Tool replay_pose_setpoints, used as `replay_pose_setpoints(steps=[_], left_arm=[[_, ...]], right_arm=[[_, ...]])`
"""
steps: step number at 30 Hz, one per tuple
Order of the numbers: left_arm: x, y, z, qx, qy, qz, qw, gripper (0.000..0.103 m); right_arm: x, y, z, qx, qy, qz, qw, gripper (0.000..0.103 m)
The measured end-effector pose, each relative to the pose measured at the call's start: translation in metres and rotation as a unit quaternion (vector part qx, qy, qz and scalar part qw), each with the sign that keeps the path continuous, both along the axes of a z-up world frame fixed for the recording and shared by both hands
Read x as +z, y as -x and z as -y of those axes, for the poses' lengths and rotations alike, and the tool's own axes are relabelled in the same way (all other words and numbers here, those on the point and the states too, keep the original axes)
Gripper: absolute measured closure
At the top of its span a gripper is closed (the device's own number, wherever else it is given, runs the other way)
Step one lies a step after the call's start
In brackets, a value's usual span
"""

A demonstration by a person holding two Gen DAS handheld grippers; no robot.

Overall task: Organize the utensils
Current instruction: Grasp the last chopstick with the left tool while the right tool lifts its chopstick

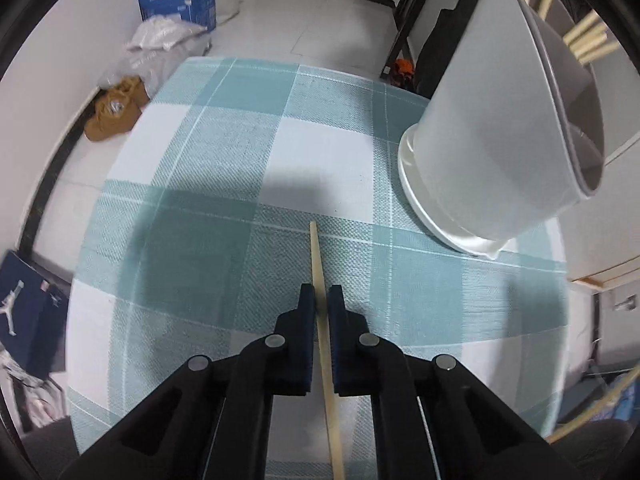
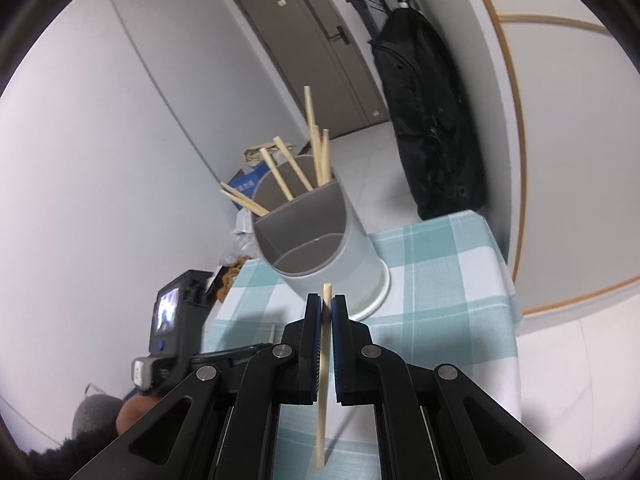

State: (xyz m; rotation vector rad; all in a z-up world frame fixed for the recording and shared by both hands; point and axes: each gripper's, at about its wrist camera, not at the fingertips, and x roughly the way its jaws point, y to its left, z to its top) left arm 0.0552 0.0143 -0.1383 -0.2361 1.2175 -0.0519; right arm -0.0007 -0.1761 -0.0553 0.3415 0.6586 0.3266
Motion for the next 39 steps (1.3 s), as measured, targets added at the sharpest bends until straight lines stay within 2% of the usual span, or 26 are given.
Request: replay_pose_setpoints(steps=[4,8,10,13,15,17,19,20,22,24,28,33,35,36,39], left_arm=[[0.009,-0.001,-0.007,0.001,0.015,0.011,0.9998,0.102],[0.026,0.003,-0.007,0.001,0.026,0.045,0.9987,0.102],[0.028,0.005,-0.003,-0.008,0.016,0.059,0.9981,0.102],[0.027,0.008,-0.001,-0.017,0.022,0.052,0.9983,0.102],[0.023,0.008,-0.001,-0.007,-0.004,0.039,0.9992,0.102],[0.016,0.007,0.0,-0.008,0.001,0.024,0.9997,0.101],[0.007,0.003,0.003,-0.014,-0.005,-0.001,0.9999,0.087],[0.005,0.002,0.003,-0.012,-0.007,-0.001,0.9999,0.083],[0.003,0.001,0.004,-0.008,-0.003,0.002,1.0,0.066],[0.003,-0.001,0.004,-0.005,-0.004,0.0,1.0,0.061],[-0.004,-0.003,0.008,-0.024,-0.041,-0.014,0.9988,0.061],[-0.006,-0.003,0.017,-0.046,-0.102,-0.011,0.9937,0.061],[-0.005,-0.005,0.023,-0.058,-0.112,-0.011,0.992,0.069],[-0.005,-0.007,0.024,-0.065,-0.1,-0.015,0.9928,0.084],[-0.004,-0.012,0.028,-0.08,-0.091,-0.022,0.9924,0.1]], right_arm=[[-0.003,0.0,0.008,-0.014,-0.005,-0.005,1.0,0.099],[-0.003,0.001,0.015,-0.025,-0.024,-0.01,0.999,0.099],[-0.002,0.002,0.013,-0.027,-0.017,-0.005,0.999,0.099],[0.0,0.003,0.006,-0.017,-0.018,-0.003,1.0,0.099],[0.002,0.006,0.001,-0.013,-0.005,0.007,1.0,0.099],[0.002,0.007,0.0,-0.011,-0.012,0.005,1.0,0.099],[0.004,0.008,-0.001,-0.009,-0.013,0.008,1.0,0.099],[0.005,0.009,-0.002,-0.007,-0.009,0.014,1.0,0.099],[0.007,0.01,-0.004,-0.005,-0.007,0.02,1.0,0.099],[0.007,0.01,-0.005,-0.003,-0.007,0.02,1.0,0.099],[0.009,0.012,-0.006,0.002,0.007,0.028,1.0,0.099],[0.008,0.012,-0.004,0.001,0.001,0.026,1.0,0.099],[0.008,0.012,-0.003,0.0,-0.001,0.024,1.0,0.099],[0.008,0.012,-0.003,0.001,-0.003,0.023,1.0,0.099],[0.009,0.012,-0.004,0.003,-0.003,0.025,1.0,0.099]])
